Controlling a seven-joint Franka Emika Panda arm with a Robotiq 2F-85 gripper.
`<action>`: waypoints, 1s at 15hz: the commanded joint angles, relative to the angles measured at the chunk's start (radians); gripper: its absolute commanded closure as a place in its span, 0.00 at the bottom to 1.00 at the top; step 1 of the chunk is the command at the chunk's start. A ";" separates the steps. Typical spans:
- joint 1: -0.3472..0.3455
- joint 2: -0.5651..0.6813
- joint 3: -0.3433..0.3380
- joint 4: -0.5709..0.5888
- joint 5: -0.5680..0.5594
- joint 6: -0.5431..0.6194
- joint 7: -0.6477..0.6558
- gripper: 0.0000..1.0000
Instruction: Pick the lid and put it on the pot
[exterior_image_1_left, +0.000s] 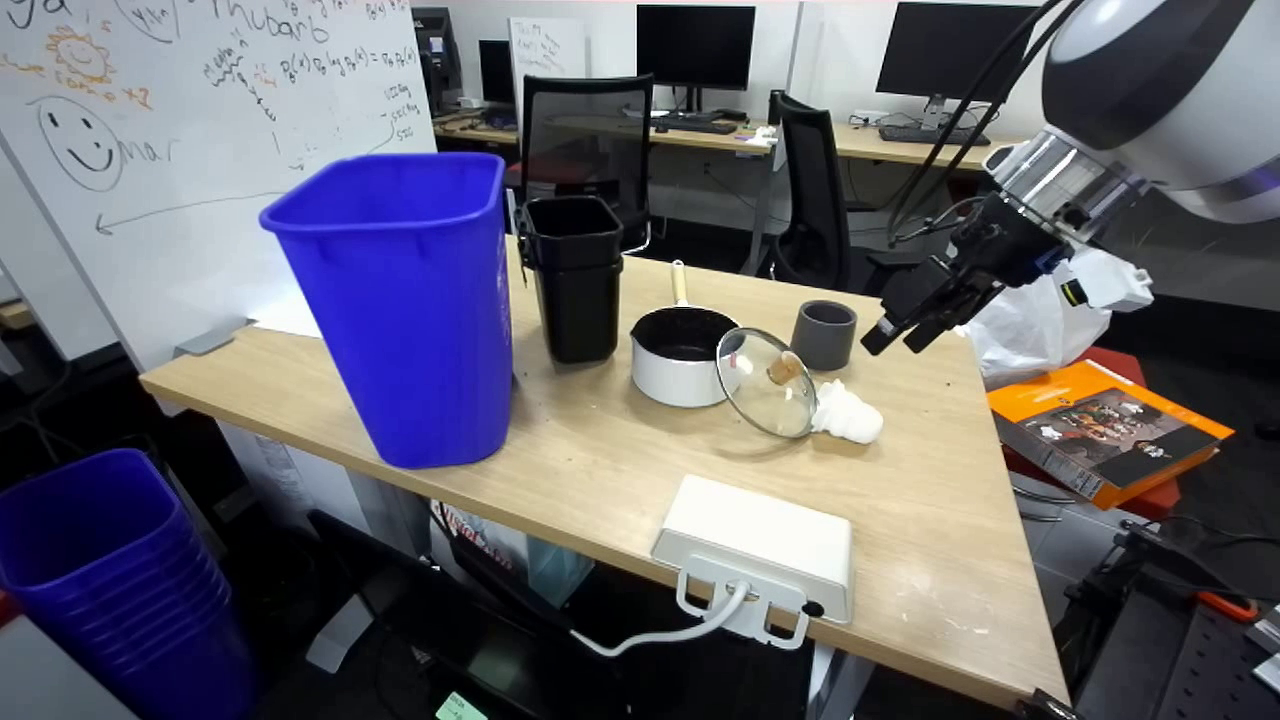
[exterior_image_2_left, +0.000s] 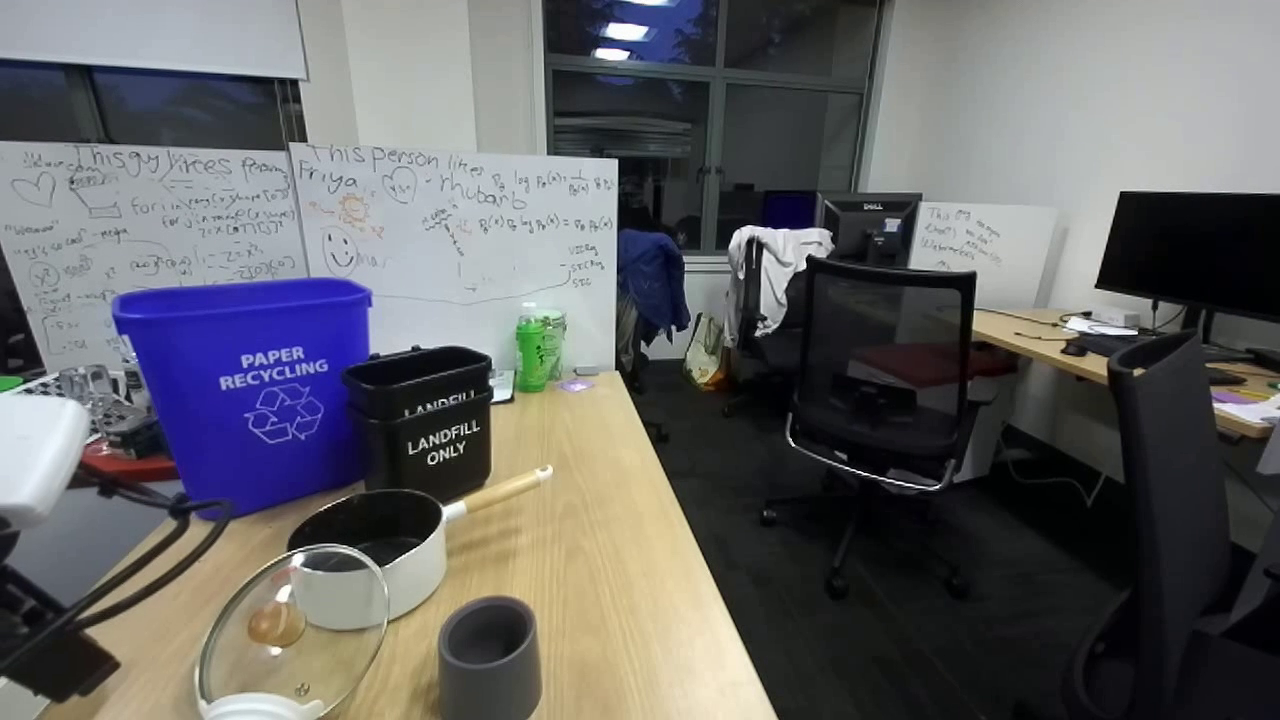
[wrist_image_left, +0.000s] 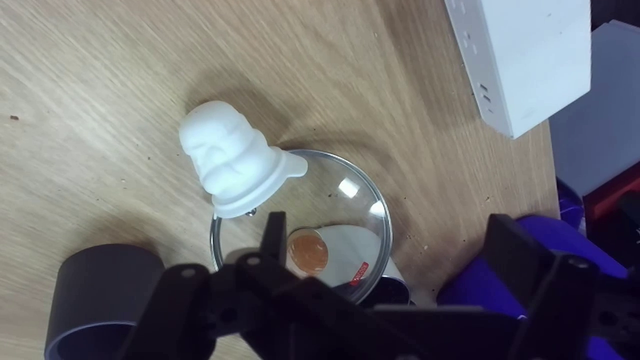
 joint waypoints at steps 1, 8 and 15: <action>0.026 0.003 -0.011 0.000 0.036 0.033 -0.089 0.00; 0.148 -0.024 -0.086 0.013 0.276 0.070 -0.542 0.00; 0.205 0.030 -0.193 0.057 0.625 0.042 -1.074 0.00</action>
